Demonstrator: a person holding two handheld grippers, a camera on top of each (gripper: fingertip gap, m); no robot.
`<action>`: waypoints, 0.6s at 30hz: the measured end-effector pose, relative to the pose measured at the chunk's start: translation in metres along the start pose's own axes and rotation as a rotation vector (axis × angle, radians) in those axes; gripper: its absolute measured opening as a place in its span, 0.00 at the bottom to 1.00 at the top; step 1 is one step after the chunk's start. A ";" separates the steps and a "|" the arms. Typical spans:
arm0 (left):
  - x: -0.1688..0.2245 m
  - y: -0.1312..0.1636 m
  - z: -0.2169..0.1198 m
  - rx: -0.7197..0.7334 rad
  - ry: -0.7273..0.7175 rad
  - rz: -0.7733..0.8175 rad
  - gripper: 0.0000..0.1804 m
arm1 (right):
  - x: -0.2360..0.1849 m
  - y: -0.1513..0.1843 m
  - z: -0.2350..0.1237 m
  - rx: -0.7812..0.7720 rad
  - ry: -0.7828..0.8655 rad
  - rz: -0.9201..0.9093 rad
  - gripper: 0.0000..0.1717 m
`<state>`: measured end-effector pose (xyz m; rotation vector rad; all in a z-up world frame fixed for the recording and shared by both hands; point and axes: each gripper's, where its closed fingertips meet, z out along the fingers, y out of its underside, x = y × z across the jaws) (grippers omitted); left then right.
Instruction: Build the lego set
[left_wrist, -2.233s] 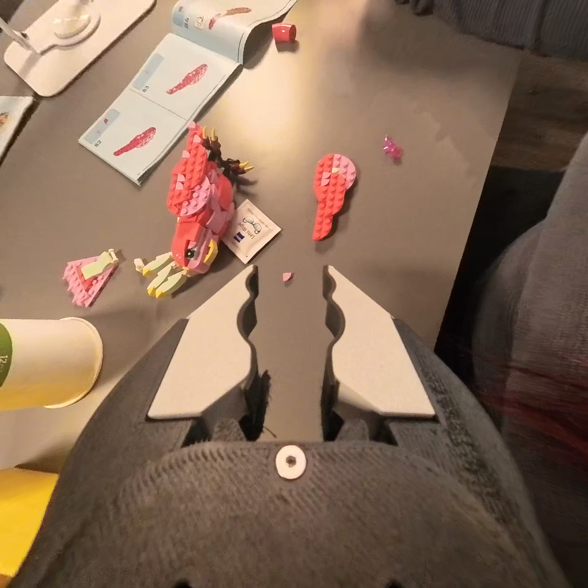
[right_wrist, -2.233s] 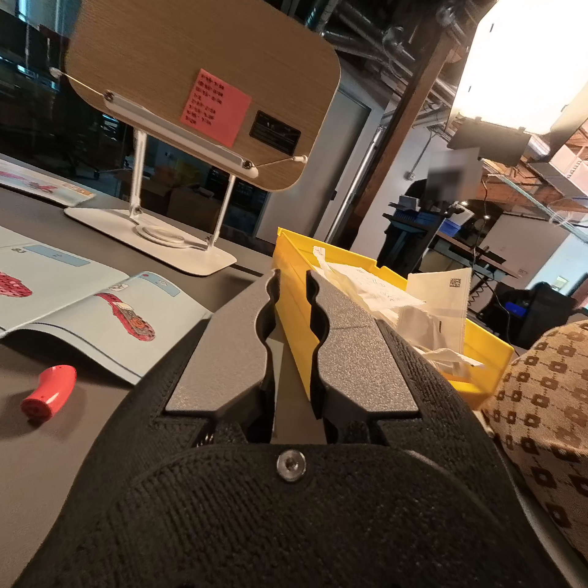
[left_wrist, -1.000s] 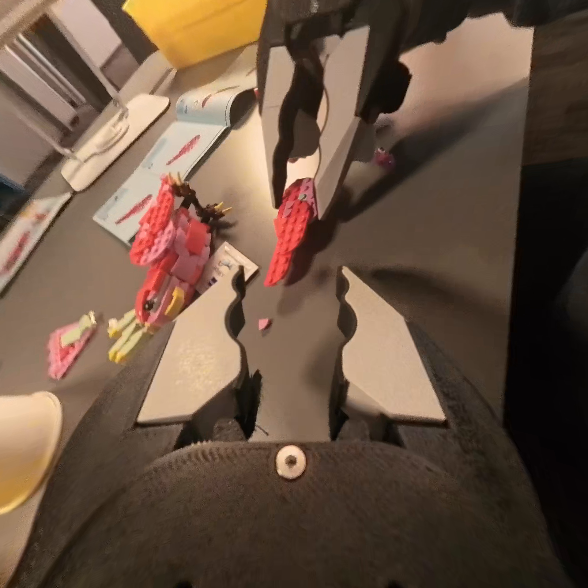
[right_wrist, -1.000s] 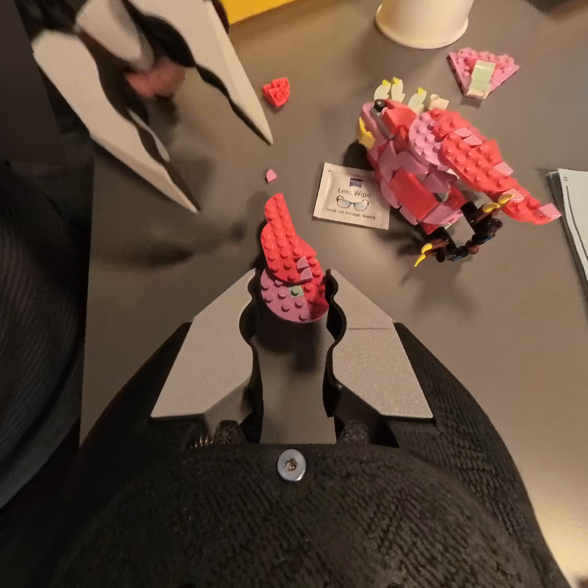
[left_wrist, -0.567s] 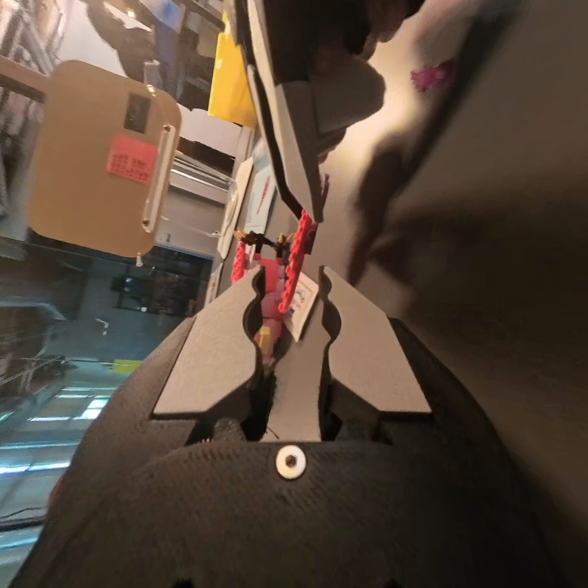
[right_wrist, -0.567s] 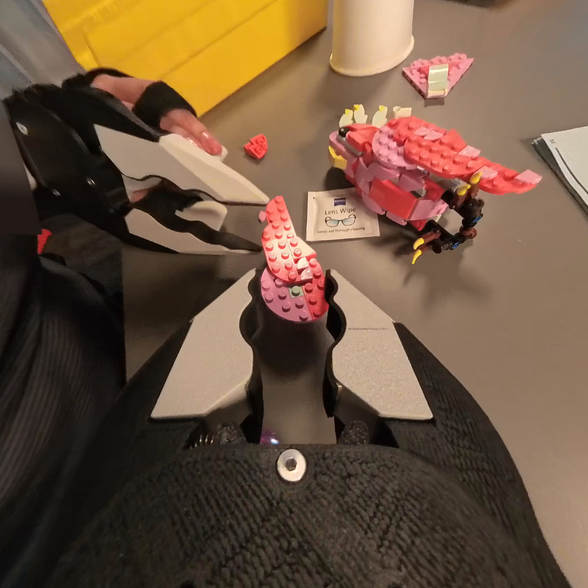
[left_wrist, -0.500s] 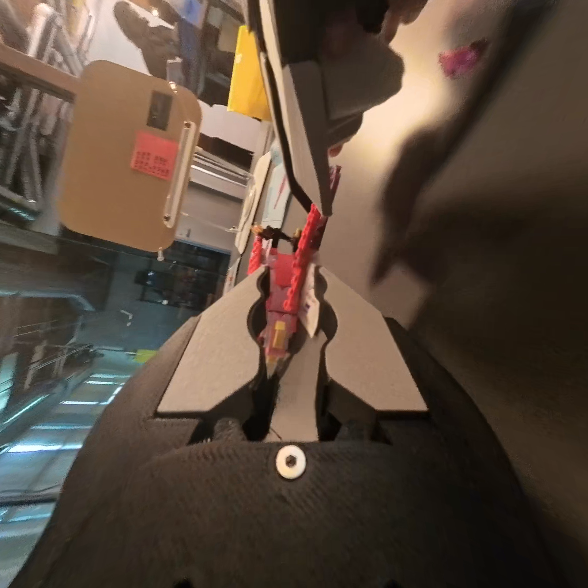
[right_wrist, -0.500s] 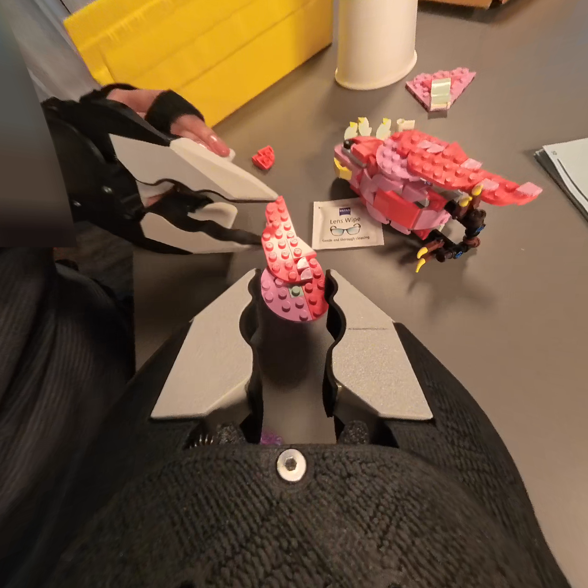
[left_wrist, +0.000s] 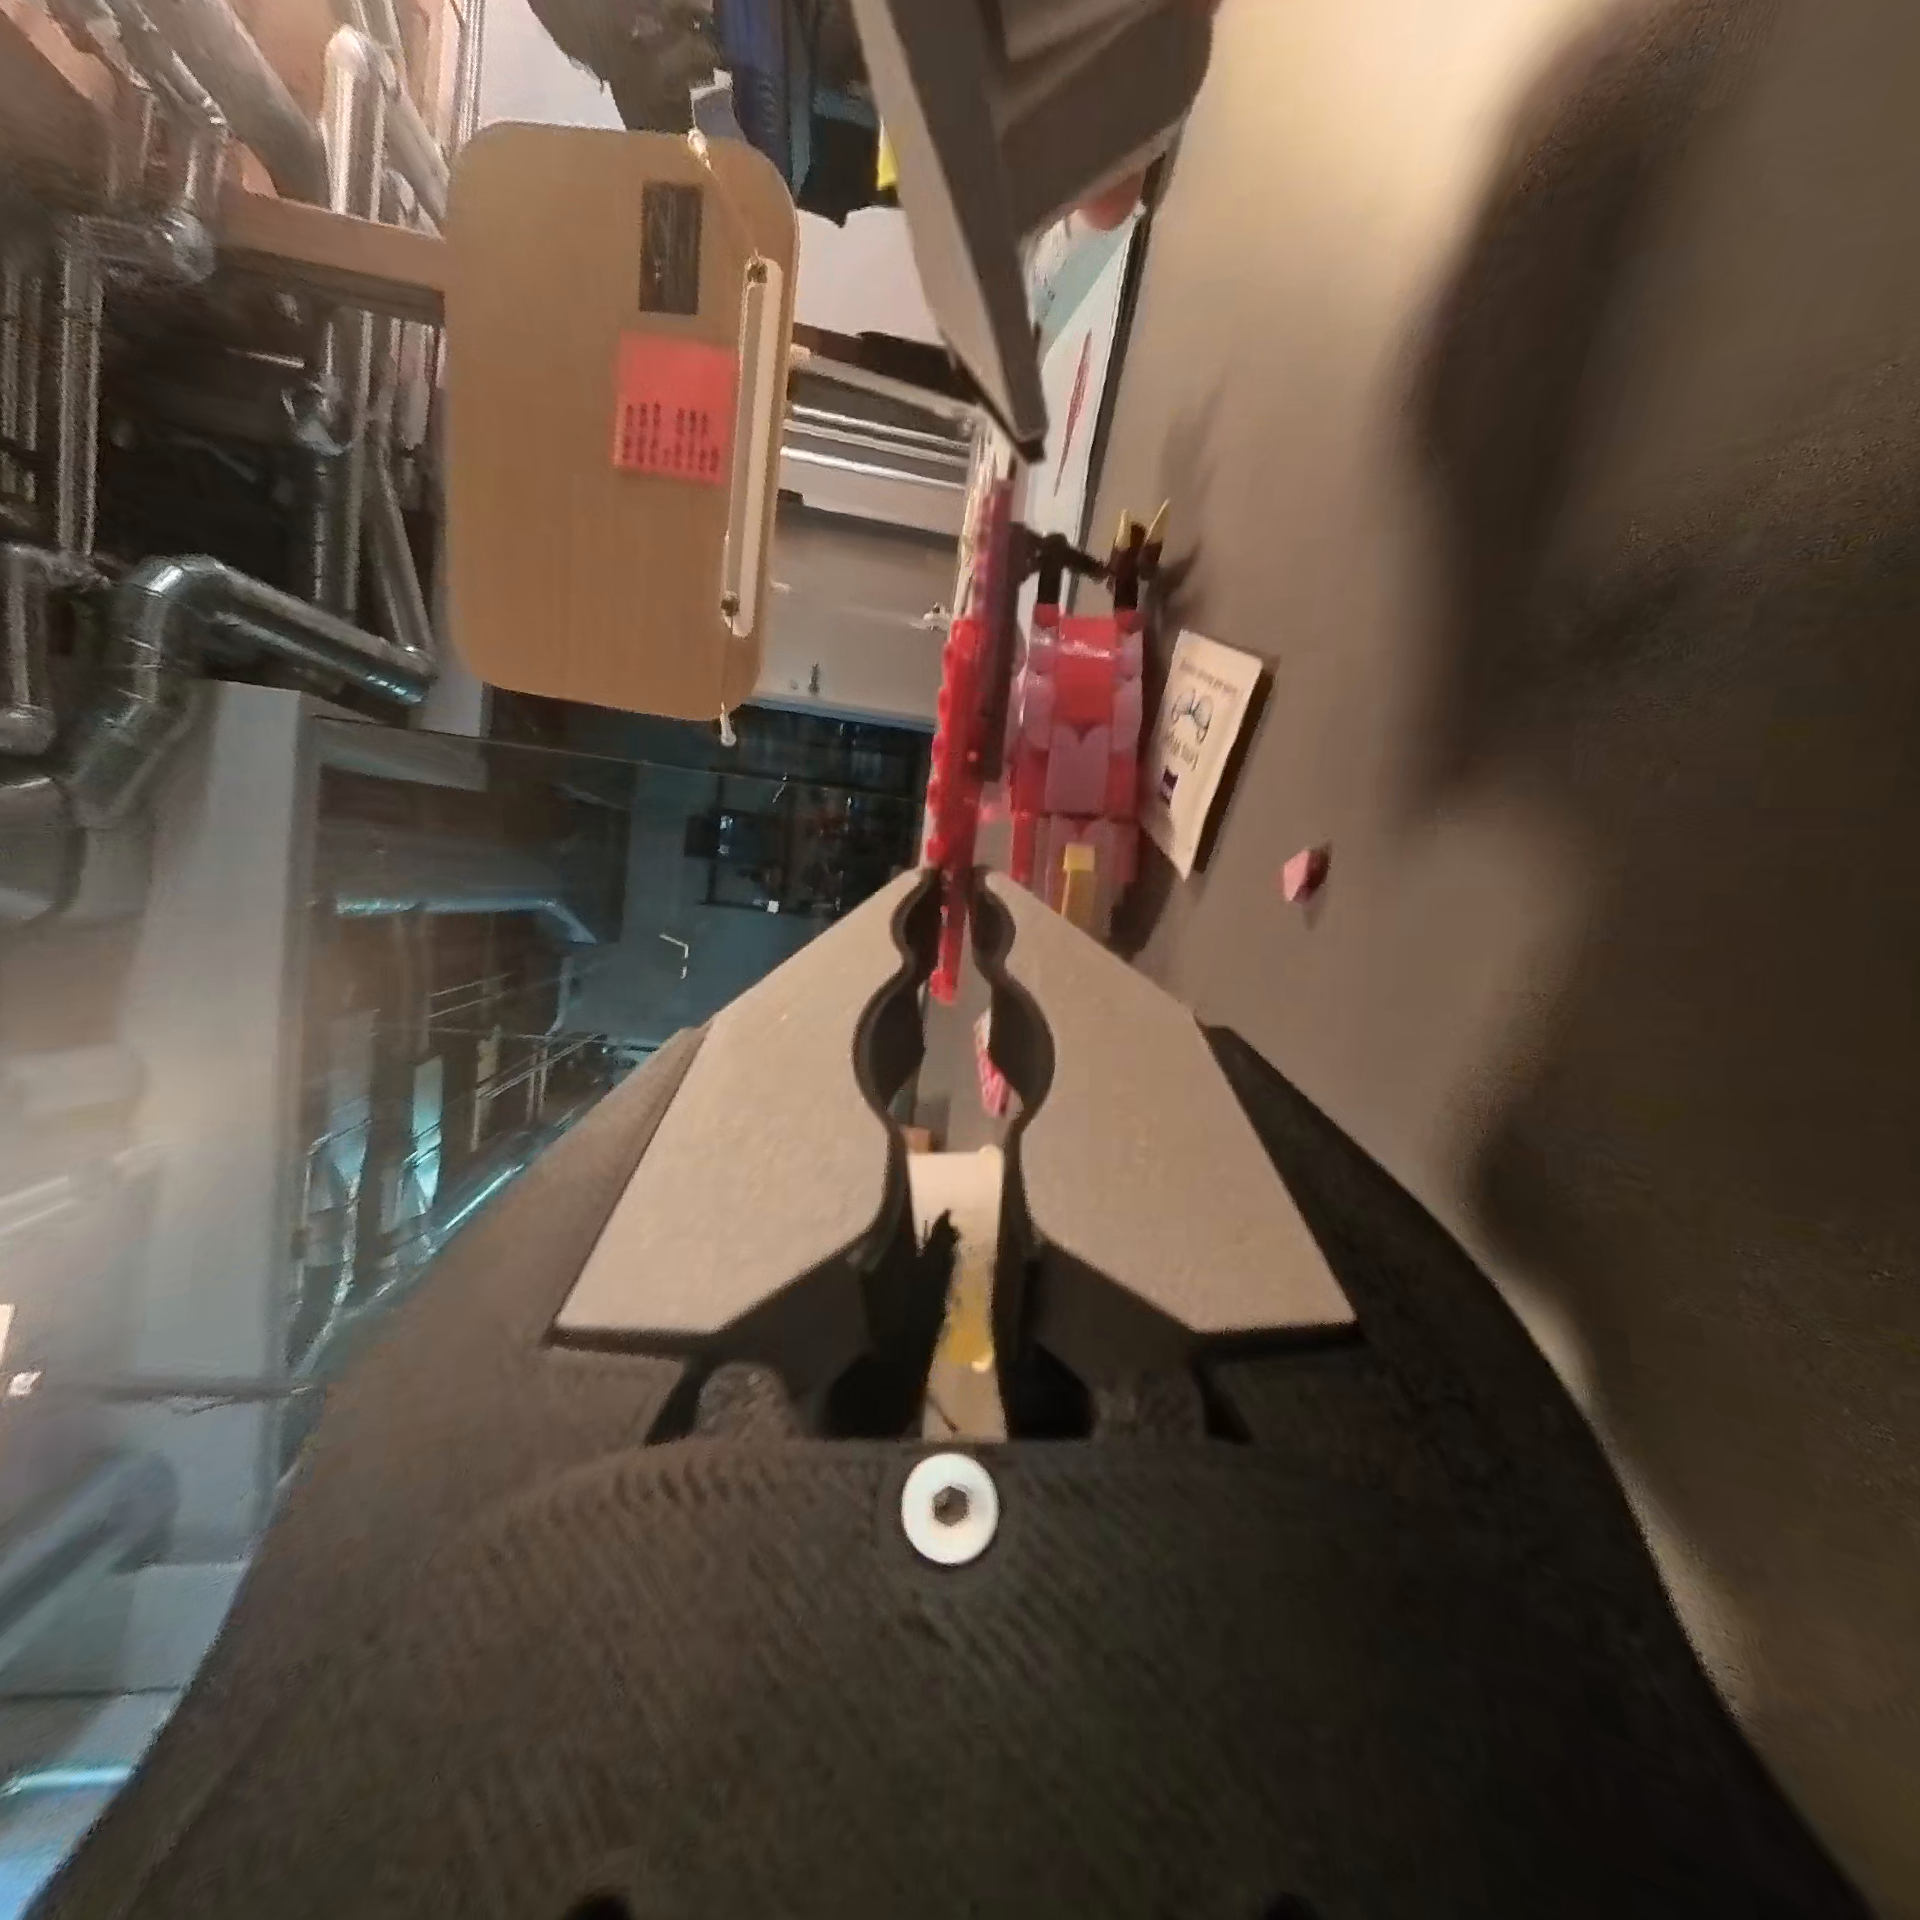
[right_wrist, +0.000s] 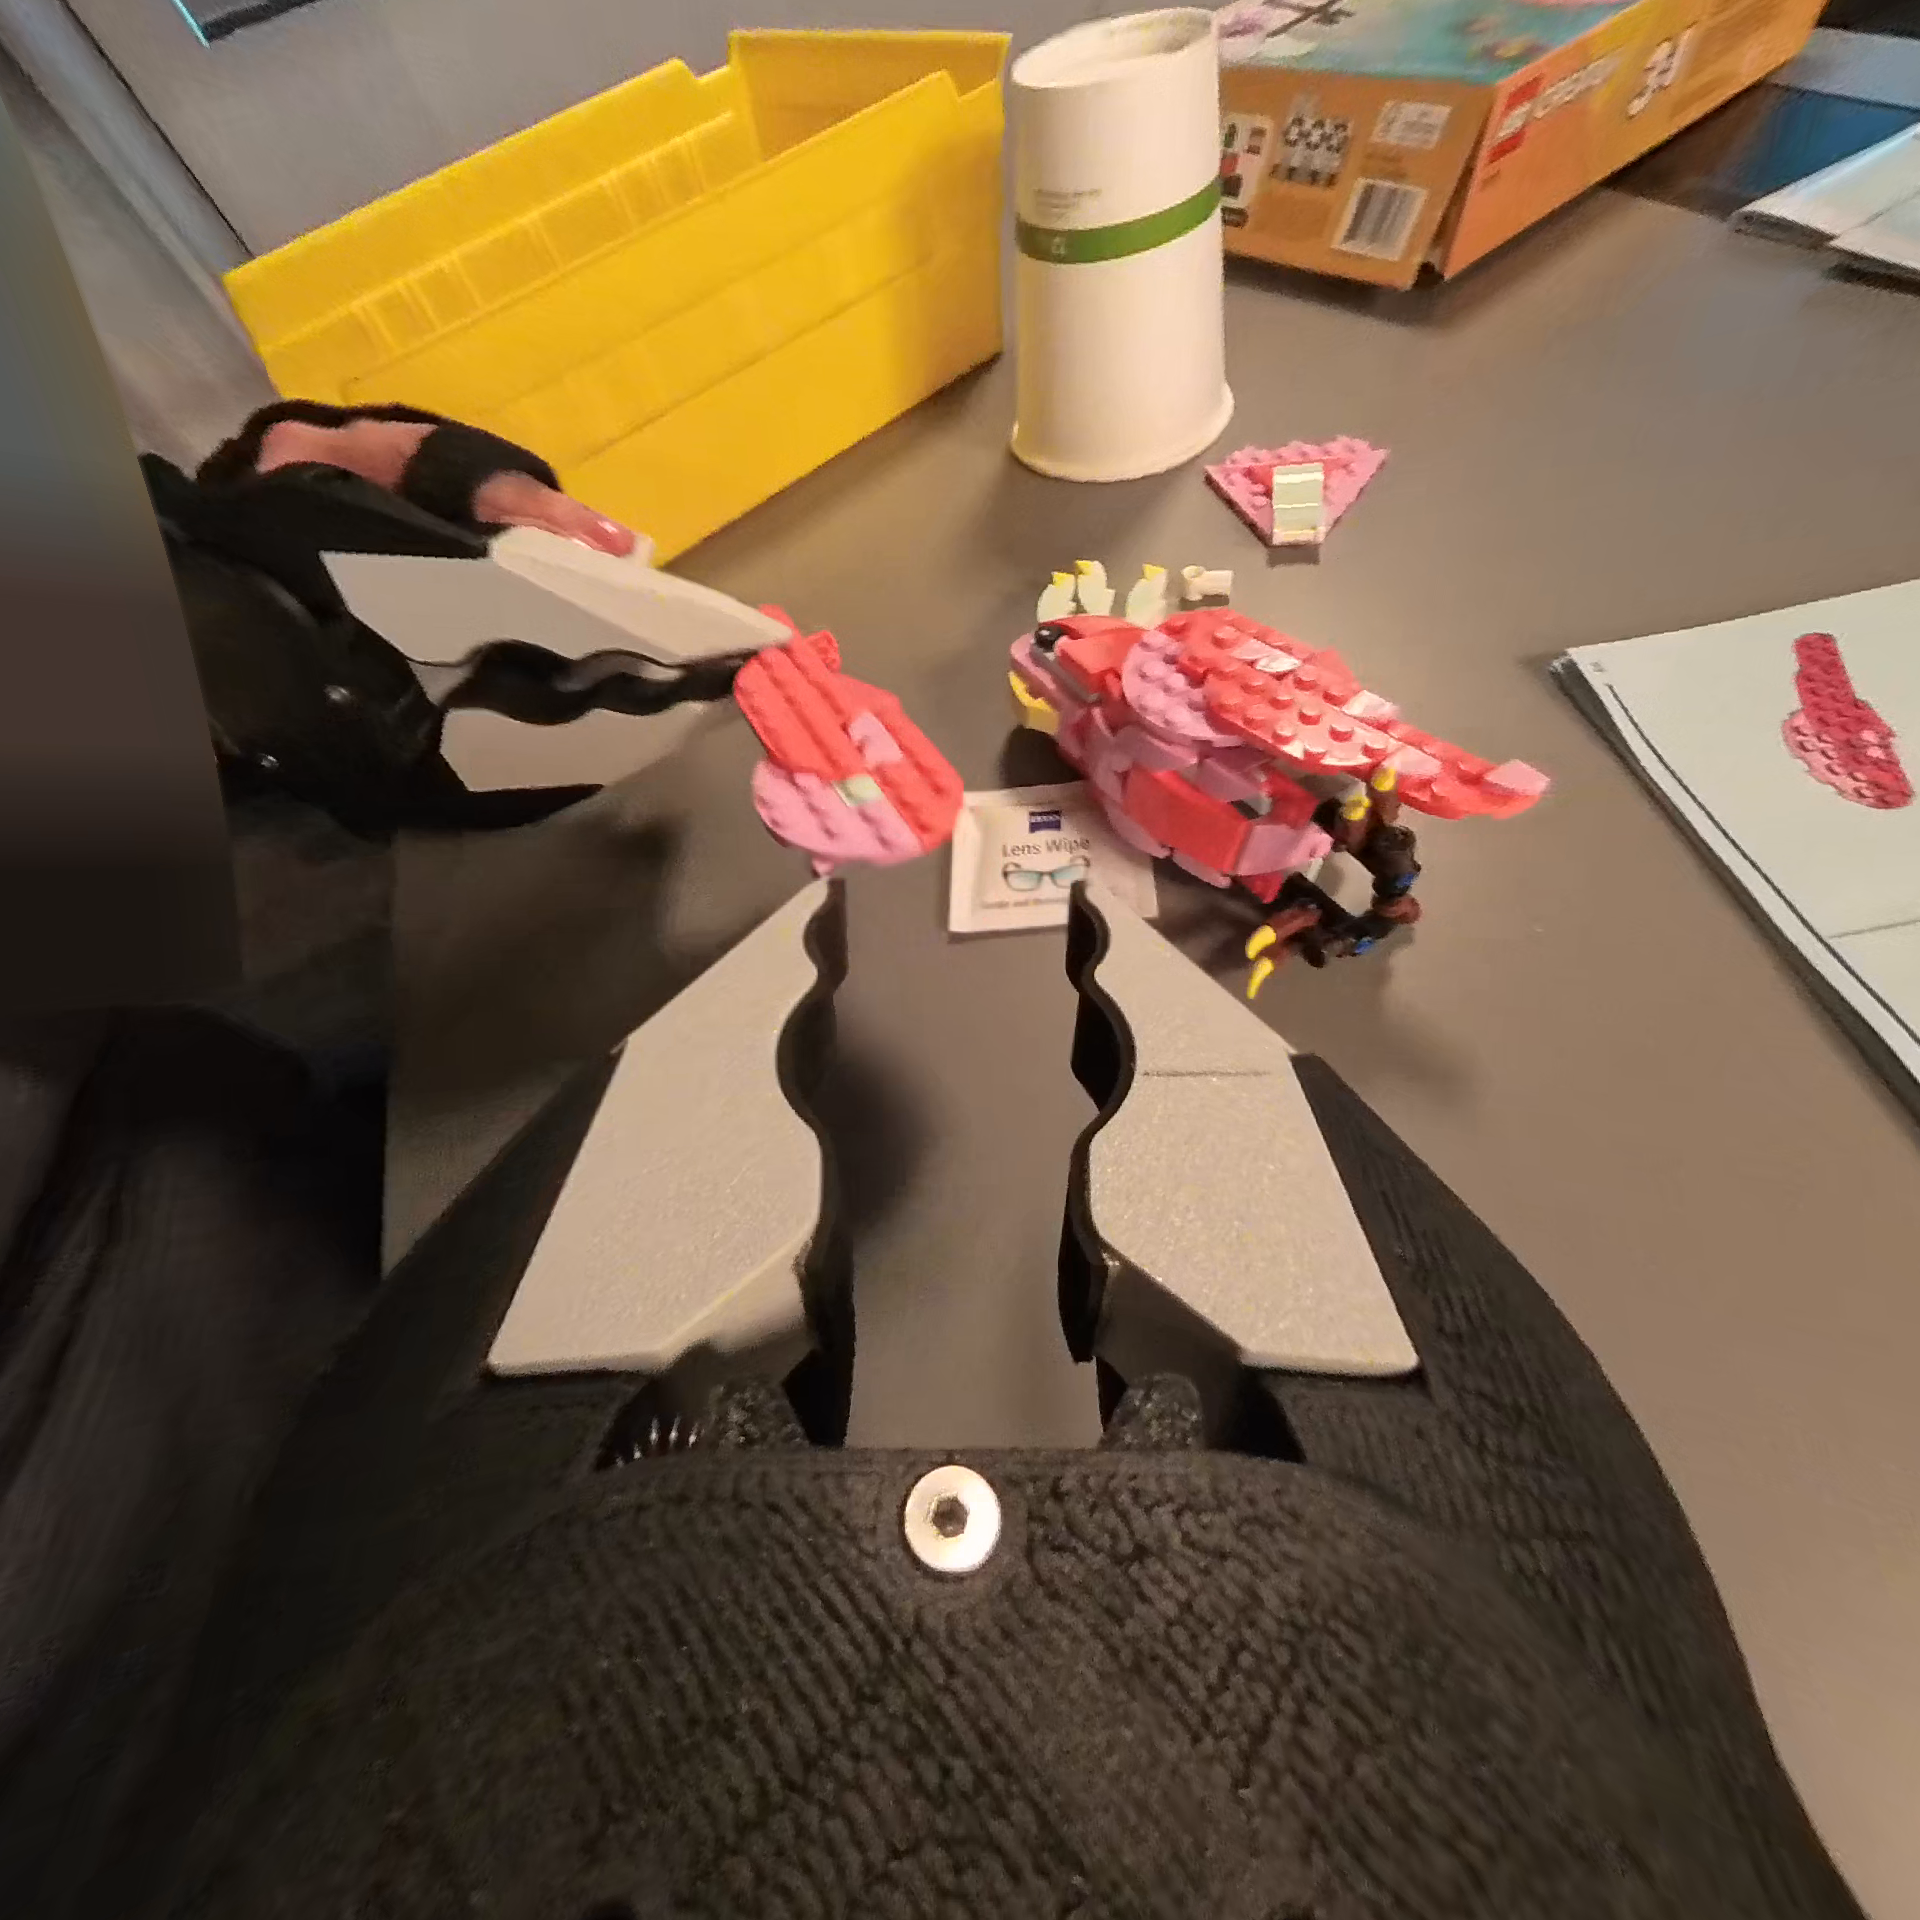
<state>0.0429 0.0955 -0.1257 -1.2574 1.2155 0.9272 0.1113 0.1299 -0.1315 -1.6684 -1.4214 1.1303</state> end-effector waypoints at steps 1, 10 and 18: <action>0.000 0.003 -0.001 -0.011 -0.004 0.012 0.02 | 0.002 0.003 0.002 -0.016 0.007 -0.002 0.23; 0.004 0.026 -0.015 -0.101 -0.028 0.083 0.02 | -0.014 0.033 0.041 -0.242 -0.027 -0.185 0.16; 0.007 0.047 -0.034 -0.180 -0.028 0.156 0.02 | -0.045 0.029 0.074 -0.281 -0.193 -0.345 0.09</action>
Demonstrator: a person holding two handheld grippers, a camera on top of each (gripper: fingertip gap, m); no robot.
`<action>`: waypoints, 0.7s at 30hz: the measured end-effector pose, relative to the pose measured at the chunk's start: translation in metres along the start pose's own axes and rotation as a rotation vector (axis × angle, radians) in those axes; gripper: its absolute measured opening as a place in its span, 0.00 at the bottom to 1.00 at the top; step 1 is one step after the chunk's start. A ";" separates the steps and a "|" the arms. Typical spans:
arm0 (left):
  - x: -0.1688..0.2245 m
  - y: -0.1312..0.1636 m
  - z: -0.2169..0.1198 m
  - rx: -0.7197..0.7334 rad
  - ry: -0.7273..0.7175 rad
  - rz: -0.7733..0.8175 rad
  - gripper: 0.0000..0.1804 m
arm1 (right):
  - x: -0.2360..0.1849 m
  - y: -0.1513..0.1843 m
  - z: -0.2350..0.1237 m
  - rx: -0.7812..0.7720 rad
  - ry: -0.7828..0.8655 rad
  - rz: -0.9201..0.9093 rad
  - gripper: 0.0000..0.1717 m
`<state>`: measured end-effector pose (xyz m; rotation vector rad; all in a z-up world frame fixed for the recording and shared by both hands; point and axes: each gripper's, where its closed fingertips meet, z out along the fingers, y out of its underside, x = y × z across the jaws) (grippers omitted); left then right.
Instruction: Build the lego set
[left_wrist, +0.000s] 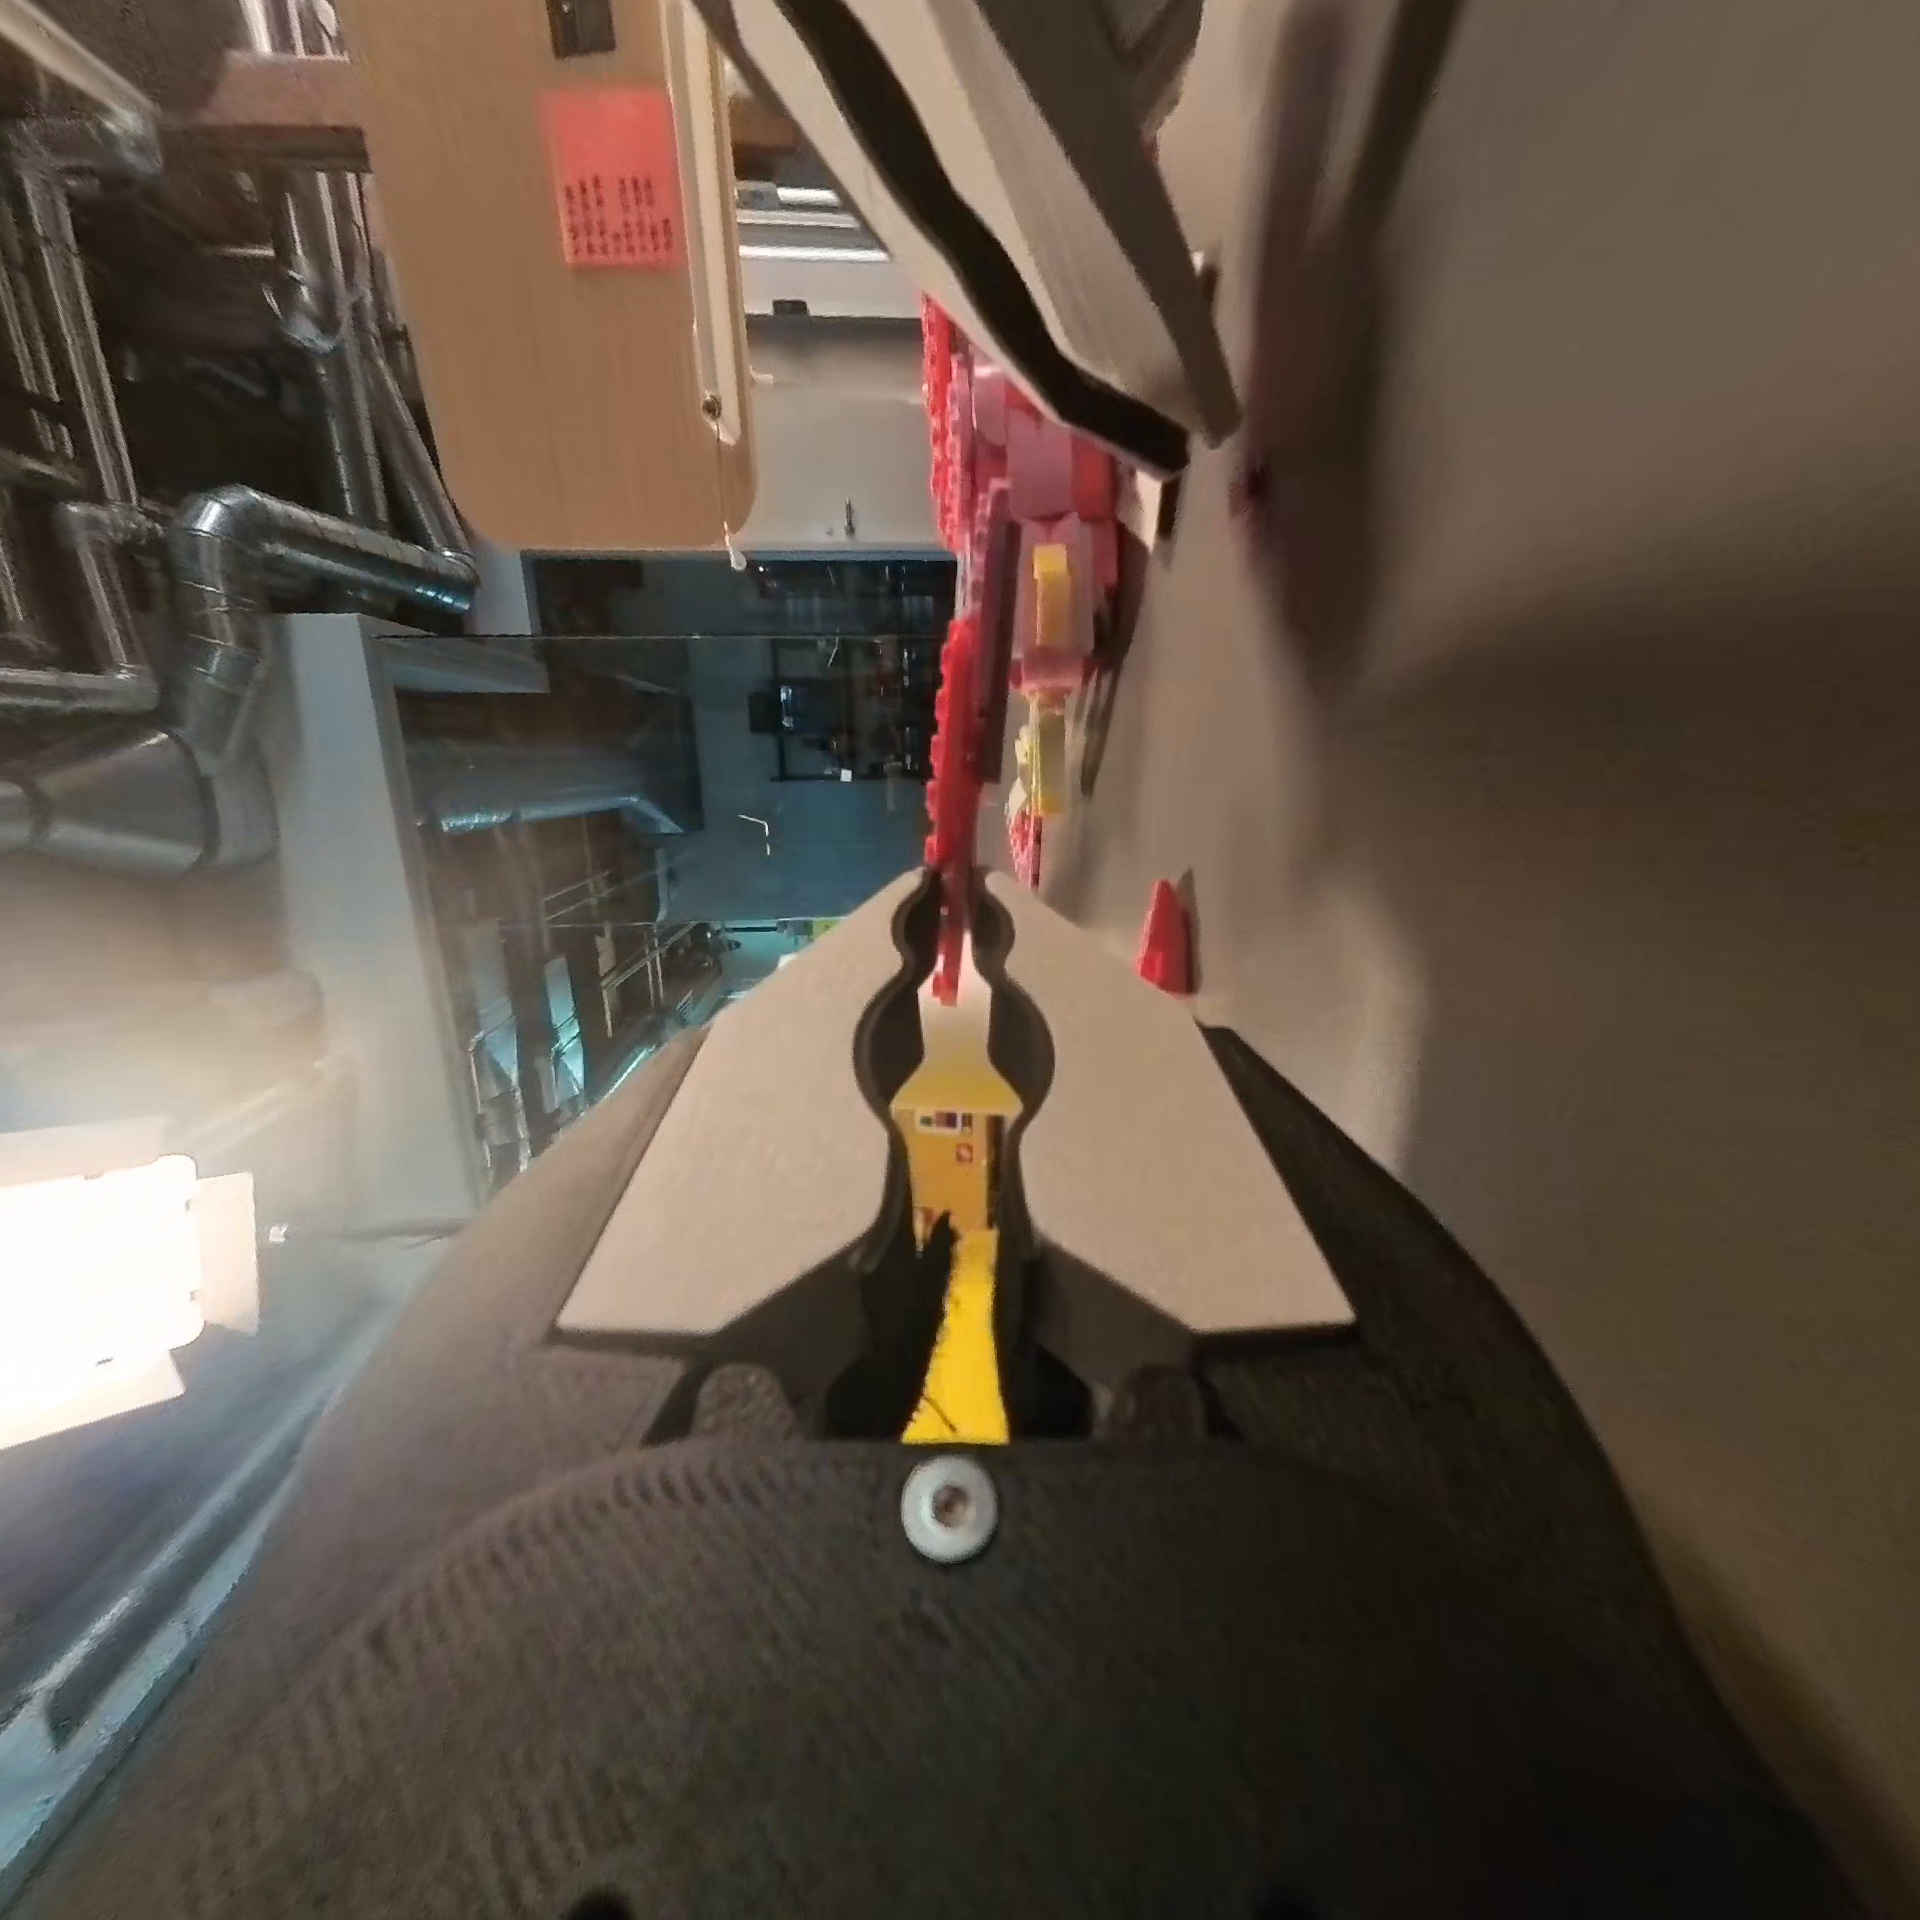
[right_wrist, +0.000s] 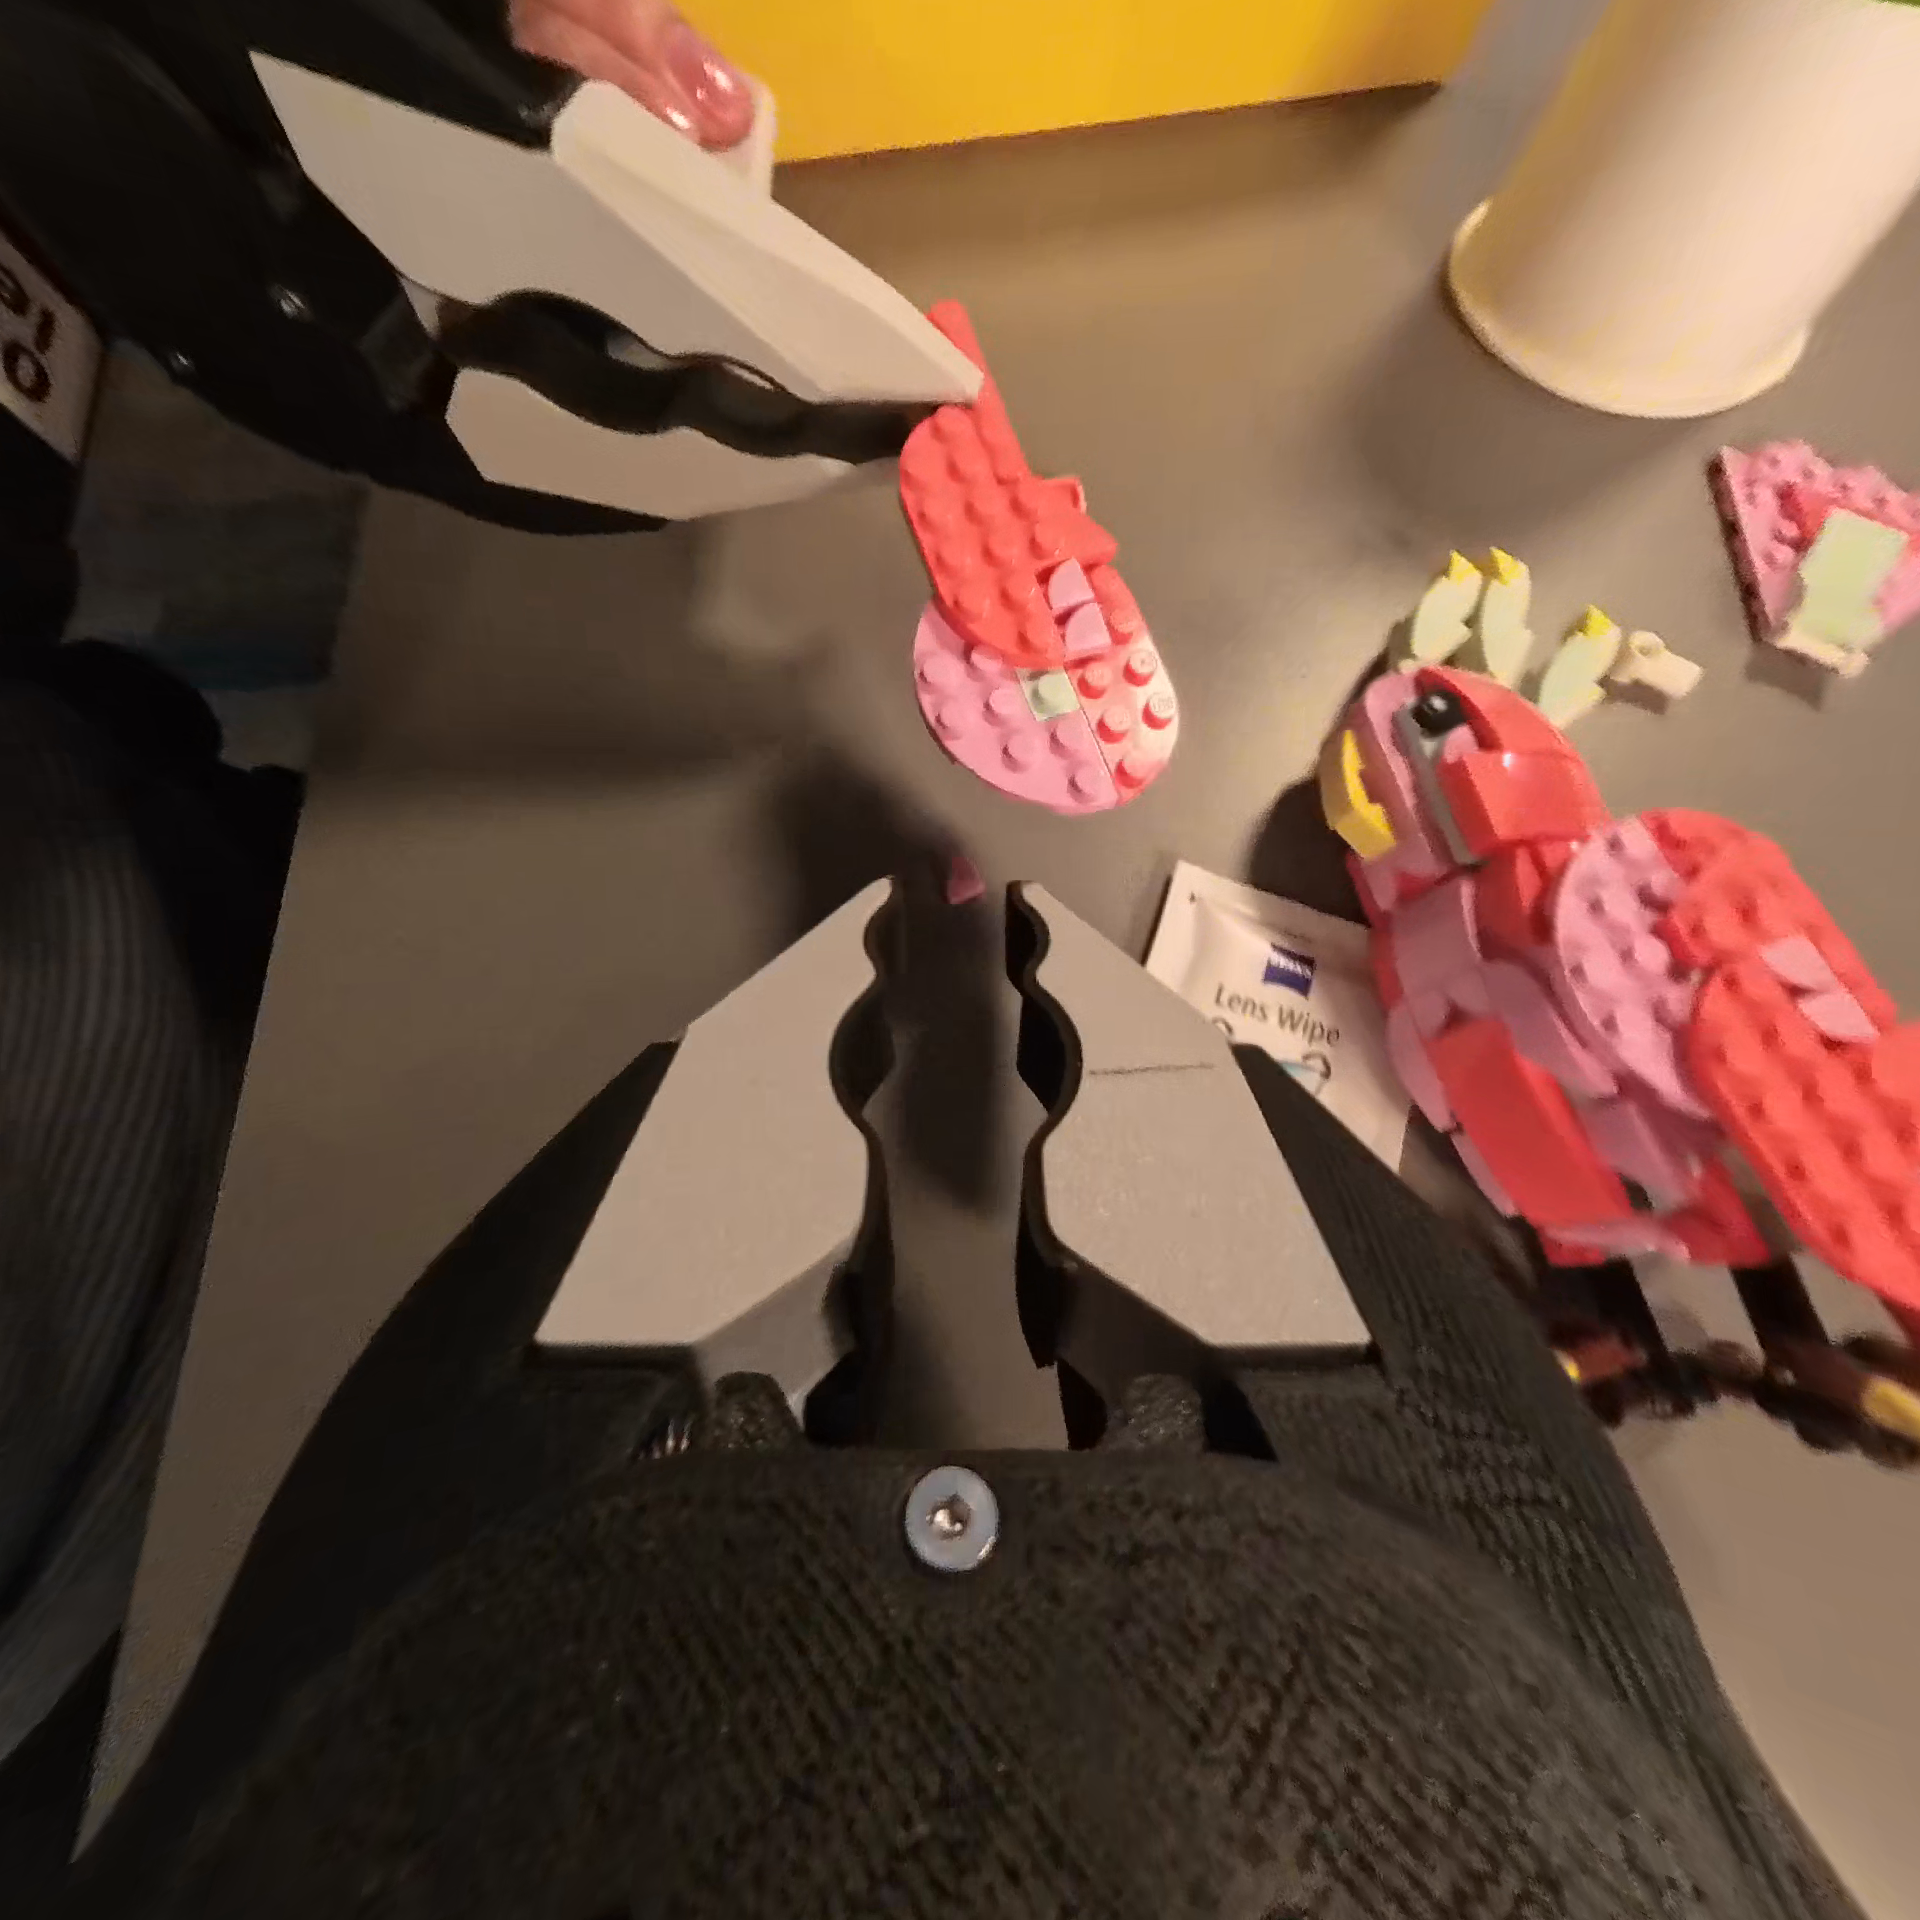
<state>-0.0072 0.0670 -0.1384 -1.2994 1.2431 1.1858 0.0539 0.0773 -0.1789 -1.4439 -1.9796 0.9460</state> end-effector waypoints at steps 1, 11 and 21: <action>0.000 0.002 -0.002 -0.008 0.002 0.006 0.02 | 0.001 0.000 0.003 -0.013 -0.006 -0.013 0.08; 0.002 0.005 -0.006 -0.017 -0.009 0.024 0.02 | 0.000 0.003 0.010 -0.083 -0.034 -0.063 0.02; -0.004 -0.035 0.017 0.087 -0.107 0.121 0.02 | 0.022 -0.044 -0.049 0.138 0.065 0.027 0.02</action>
